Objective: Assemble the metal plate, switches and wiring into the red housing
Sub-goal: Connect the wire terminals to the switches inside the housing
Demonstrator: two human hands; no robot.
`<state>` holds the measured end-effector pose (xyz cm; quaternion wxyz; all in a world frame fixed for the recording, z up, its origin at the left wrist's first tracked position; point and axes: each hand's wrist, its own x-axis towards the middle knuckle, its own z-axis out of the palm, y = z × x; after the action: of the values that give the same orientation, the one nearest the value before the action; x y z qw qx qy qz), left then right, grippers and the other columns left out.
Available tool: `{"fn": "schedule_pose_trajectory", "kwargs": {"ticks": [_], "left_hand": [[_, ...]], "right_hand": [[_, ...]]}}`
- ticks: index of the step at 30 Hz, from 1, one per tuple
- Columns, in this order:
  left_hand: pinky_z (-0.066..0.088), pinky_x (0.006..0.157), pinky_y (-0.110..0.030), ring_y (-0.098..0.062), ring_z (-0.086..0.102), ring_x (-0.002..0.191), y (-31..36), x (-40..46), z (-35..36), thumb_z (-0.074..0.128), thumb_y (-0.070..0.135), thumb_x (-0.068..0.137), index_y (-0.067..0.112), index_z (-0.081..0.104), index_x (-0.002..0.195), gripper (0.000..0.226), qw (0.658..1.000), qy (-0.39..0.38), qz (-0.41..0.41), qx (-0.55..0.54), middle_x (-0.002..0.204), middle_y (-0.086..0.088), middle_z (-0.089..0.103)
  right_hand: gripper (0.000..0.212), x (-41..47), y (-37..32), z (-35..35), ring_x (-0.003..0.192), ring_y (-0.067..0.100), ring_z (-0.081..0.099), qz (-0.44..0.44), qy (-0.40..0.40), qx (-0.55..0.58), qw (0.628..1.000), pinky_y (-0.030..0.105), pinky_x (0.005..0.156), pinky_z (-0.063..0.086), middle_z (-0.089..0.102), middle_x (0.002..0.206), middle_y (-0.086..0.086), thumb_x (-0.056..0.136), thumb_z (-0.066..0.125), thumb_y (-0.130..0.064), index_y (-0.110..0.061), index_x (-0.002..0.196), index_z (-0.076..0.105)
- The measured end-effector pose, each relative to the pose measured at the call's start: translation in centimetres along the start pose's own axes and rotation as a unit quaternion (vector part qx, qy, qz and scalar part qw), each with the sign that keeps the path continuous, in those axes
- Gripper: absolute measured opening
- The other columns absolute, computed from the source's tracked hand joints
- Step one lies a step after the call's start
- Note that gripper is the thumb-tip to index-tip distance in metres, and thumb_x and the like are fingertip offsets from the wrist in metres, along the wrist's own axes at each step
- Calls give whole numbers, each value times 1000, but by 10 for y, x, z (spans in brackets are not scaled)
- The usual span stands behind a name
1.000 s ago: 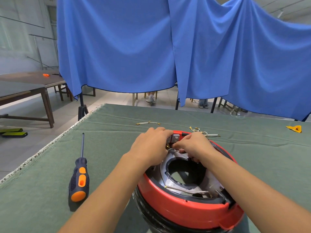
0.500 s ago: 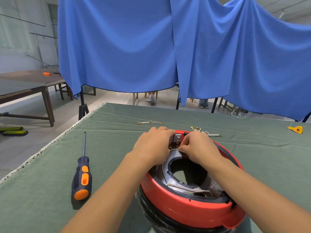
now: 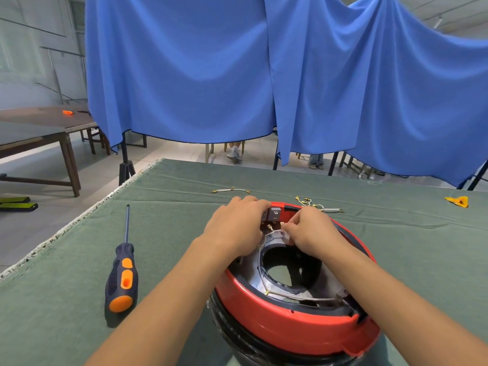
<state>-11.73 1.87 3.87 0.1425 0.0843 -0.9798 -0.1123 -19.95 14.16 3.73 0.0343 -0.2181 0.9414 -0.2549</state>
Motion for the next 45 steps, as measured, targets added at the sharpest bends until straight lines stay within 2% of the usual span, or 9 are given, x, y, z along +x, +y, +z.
{"fn": "schedule_pose_trajectory", "kwargs": {"ticks": [4,7,11,15,25,29,32,38,45], "left_hand": [[41,98,-43,-24,40,124,1,0,0,52,10,86,30,37,141,60,1000,0,0,-4,139,2,46],[41,98,-43,-24,40,125,0,0,0,52,10,86,30,37,141,60,1000,-2,-3,-3,140,2,45],[41,98,-43,-24,40,125,0,0,0,52,8,85,30,36,141,62,1000,-2,-2,-2,140,2,45],[41,98,-42,-24,40,126,0,-1,0,52,7,86,29,37,141,62,1000,1,-1,-1,141,2,45],[42,96,-42,-24,41,124,0,0,0,52,7,85,29,37,141,61,1000,-2,1,6,139,2,46],[43,96,-42,-24,42,123,0,-1,0,52,8,85,29,39,140,60,1000,0,2,7,138,3,47],[43,96,-42,-24,43,122,0,-1,0,53,8,85,29,41,138,59,1000,3,2,6,137,3,48],[45,94,-45,-25,46,120,0,-1,-1,53,8,83,27,45,135,56,1000,1,4,1,133,1,51],[45,93,-45,-25,47,119,0,-1,-2,53,8,83,29,46,135,56,1000,-2,5,2,131,2,52]], "right_hand": [[29,2,-1,-3,62,17,57,12,6,50,999,28,54,39,69,76,15,90,63,-28,-2,82,74],[26,0,-3,-3,36,6,45,38,-50,96,993,21,42,35,61,54,0,90,64,-25,-9,72,72],[23,3,-7,1,45,13,44,75,-80,157,981,20,41,36,61,56,1,93,58,-15,-7,73,67],[25,5,-10,4,46,14,43,82,-87,152,981,21,41,33,61,60,3,94,52,-13,-6,74,66],[28,7,-11,4,41,12,40,96,-81,148,981,21,38,30,59,56,1,95,52,-16,-7,73,66],[26,9,-12,4,32,8,39,126,-94,215,964,14,32,27,56,52,1,97,46,-9,-7,77,63],[26,11,-11,5,31,7,45,140,-102,246,954,15,32,32,57,55,1,98,43,-10,-6,83,64],[28,13,-12,8,32,9,45,129,-84,221,963,15,34,33,57,52,1,97,46,-10,-11,73,59],[25,10,-14,9,37,10,45,110,-73,198,971,16,35,32,58,56,2,96,49,-11,-9,74,62]]}}
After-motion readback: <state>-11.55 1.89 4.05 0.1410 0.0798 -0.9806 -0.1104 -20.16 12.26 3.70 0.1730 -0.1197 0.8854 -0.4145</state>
